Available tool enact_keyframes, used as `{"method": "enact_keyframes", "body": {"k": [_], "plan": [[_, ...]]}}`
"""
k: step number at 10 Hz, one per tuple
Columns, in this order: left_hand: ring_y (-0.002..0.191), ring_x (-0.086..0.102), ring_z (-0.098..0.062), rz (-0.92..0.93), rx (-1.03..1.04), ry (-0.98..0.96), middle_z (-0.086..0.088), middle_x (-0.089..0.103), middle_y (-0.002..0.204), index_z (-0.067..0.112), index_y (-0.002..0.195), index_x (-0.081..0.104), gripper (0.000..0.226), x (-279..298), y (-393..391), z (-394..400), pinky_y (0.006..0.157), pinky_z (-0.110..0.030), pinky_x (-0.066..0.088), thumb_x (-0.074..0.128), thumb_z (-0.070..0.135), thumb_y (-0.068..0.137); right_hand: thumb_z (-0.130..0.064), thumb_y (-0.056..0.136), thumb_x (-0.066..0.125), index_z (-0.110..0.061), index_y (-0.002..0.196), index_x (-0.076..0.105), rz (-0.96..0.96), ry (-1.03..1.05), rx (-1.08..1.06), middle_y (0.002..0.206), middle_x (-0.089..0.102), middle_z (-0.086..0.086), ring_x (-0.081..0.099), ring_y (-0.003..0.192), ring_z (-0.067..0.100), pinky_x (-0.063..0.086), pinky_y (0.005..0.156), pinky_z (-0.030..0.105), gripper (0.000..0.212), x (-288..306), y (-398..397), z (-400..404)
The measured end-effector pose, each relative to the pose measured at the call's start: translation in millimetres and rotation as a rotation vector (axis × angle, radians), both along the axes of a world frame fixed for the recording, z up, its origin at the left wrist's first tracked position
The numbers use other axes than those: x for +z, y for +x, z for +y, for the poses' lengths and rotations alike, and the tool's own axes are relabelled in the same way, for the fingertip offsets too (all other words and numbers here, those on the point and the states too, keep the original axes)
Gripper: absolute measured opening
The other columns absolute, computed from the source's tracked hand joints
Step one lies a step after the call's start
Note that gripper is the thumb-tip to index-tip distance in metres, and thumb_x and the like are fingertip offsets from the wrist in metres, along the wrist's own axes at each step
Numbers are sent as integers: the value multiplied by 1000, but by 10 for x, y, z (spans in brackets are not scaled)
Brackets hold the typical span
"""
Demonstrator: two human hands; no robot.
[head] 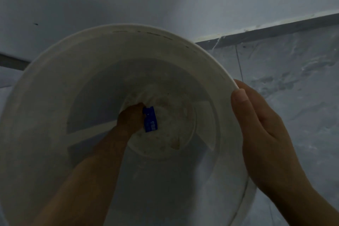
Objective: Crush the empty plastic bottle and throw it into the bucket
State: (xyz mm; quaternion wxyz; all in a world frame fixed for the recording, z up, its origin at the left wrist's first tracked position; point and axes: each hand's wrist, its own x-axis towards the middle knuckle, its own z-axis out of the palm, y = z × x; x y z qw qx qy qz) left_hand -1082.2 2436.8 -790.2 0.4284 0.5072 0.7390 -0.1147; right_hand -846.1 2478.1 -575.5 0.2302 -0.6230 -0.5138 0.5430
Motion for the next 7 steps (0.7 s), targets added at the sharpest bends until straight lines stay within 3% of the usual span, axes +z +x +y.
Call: {"method": "enact_keyframes", "body": {"k": [2,3,4,6,7], "plan": [[95,60,-34,158,-48,32,-23,63,109,1,105,56,22,-161,57,-36,71,-37,46,39,11,95,-54,77,33,-45,106,57,20,27,-36,98,64,-19,54,92,-16,37,65,-6,39,-29,23,-17],[113,53,-33,157,-9,62,-23,55,126,0,121,50,30,-116,73,-70,90,-38,44,40,13,95,-54,78,32,-45,108,57,22,25,-33,99,64,-19,55,94,-13,37,65,-5,40,-22,14,-16],[123,47,-30,119,62,105,-21,47,137,-1,132,42,39,70,92,-106,100,-36,38,41,14,96,-54,79,30,-43,112,54,-1,27,1,102,62,-18,54,95,-10,37,66,-5,43,-7,4,-17],[119,50,-29,-46,186,101,-21,53,132,-1,126,50,36,794,241,-280,100,-31,38,41,18,96,-50,86,26,-44,109,51,-53,40,56,97,59,-12,54,89,-4,39,66,6,35,77,-44,-1],[103,58,-27,-71,249,127,-15,63,117,6,113,58,29,1238,288,-414,84,-29,44,40,22,96,-40,91,28,-41,102,53,-47,82,86,91,62,-4,55,84,4,41,64,4,28,128,-65,33]]}}
